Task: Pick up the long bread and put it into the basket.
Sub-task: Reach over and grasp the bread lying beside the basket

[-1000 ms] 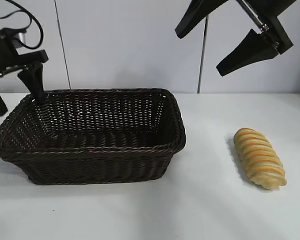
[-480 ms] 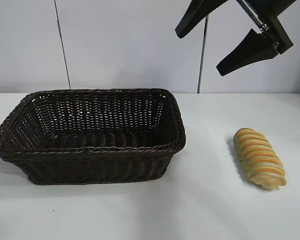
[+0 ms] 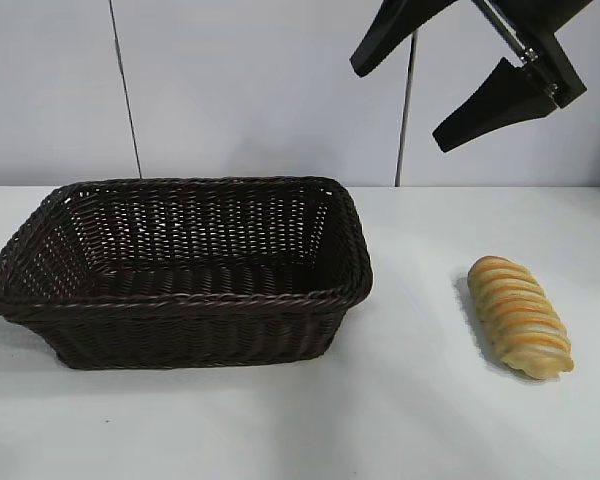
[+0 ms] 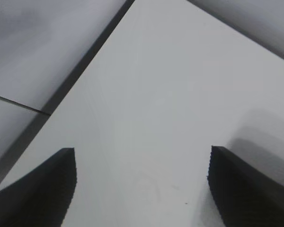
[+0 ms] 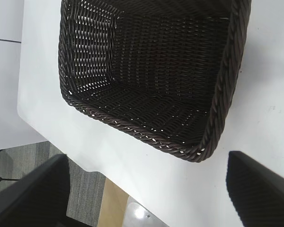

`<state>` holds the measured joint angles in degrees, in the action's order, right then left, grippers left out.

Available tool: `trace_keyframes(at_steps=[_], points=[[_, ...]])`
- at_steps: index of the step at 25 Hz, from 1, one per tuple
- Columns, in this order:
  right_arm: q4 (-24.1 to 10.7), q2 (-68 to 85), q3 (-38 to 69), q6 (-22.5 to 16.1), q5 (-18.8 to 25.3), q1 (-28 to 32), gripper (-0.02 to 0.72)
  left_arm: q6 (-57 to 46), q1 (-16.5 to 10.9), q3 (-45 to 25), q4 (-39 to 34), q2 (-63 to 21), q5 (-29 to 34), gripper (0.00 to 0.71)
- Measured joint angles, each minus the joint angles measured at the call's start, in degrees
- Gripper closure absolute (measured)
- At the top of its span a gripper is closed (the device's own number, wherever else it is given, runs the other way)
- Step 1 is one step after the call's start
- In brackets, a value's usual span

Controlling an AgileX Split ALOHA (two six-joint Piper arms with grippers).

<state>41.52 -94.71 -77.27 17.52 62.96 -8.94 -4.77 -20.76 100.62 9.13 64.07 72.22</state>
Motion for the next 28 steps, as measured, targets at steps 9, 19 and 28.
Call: trace_keyframes(at_steps=[9,19,28], points=[[-0.3,0.0,0.0,0.1,-1.1,0.0,0.081,2.7,4.7,-5.5,3.8,-41.5,0.7,0.151],[-0.4,0.0,0.0,0.1,-1.1,0.0,0.081,6.8,5.8,-37.8,-3.5,-65.3,1.6,0.150],[-0.4,0.0,0.0,0.1,-1.0,0.0,0.081,7.9,11.1,-63.1,-7.2,-65.1,1.6,0.205]])
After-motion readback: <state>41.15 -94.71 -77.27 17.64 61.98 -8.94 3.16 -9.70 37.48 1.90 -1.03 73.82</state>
